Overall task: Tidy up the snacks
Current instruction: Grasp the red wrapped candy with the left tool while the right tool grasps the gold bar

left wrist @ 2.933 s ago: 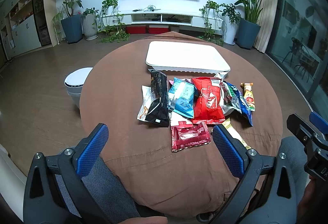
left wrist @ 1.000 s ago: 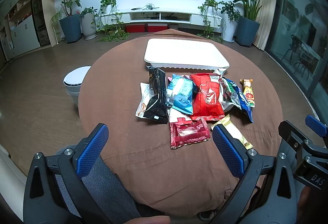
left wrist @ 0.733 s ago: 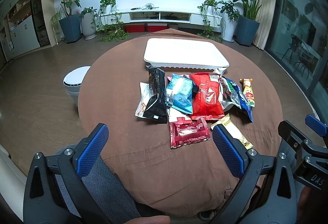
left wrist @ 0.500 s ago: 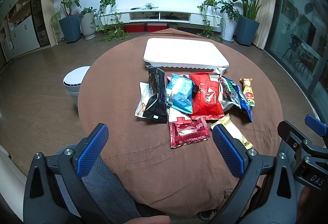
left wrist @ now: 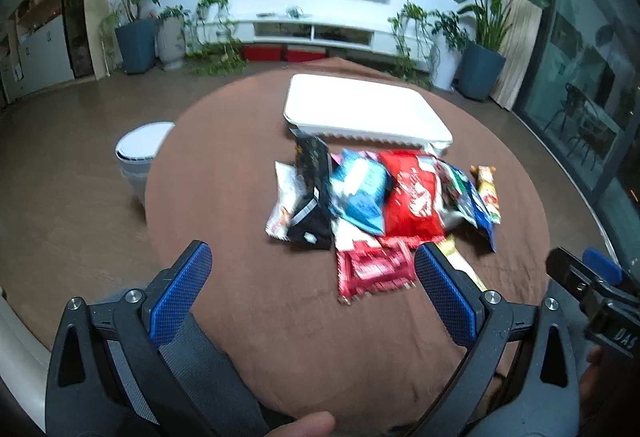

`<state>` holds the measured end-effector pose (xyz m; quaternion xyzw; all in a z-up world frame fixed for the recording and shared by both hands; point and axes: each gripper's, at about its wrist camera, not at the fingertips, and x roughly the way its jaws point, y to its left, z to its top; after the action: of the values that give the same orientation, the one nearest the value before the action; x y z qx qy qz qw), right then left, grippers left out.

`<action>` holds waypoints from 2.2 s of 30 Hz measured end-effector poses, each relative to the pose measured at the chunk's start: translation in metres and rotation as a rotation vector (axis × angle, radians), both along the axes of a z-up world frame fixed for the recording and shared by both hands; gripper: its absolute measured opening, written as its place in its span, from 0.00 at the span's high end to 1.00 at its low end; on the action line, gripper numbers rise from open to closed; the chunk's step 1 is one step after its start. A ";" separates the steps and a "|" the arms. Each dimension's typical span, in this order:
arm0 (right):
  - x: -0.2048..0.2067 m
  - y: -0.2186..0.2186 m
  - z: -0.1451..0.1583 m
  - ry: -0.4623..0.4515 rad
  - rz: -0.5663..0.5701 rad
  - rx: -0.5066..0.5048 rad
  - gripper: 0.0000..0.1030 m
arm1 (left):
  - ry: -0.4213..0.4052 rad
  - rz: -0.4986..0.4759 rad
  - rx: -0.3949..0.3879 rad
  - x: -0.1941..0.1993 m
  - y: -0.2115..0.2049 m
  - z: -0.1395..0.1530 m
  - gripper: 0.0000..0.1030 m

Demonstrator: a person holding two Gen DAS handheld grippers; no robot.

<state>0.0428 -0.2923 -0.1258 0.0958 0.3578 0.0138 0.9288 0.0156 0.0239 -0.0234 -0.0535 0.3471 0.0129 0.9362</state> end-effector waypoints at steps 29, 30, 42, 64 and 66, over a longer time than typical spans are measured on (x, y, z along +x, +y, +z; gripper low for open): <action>0.023 0.026 -0.023 0.235 0.251 0.010 0.17 | 0.245 -0.240 -0.194 0.019 0.019 -0.050 0.02; 0.031 0.024 -0.027 0.244 0.259 0.011 0.20 | 0.234 -0.233 -0.191 0.020 0.020 -0.049 0.02; 0.055 0.030 -0.042 0.314 0.349 -0.077 0.37 | 0.234 -0.642 -0.076 0.057 0.000 -0.039 0.13; 0.060 0.034 -0.053 0.319 0.406 -0.096 0.68 | 0.295 -0.914 0.151 0.072 -0.048 -0.052 0.53; 0.058 0.030 -0.053 0.317 0.401 -0.060 0.68 | 0.306 -0.920 0.164 0.077 -0.053 -0.054 0.53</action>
<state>0.1011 -0.2619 -0.1787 -0.0038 0.5109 0.1718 0.8423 0.0926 -0.0288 -0.0771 0.1818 0.4660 -0.3671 0.7843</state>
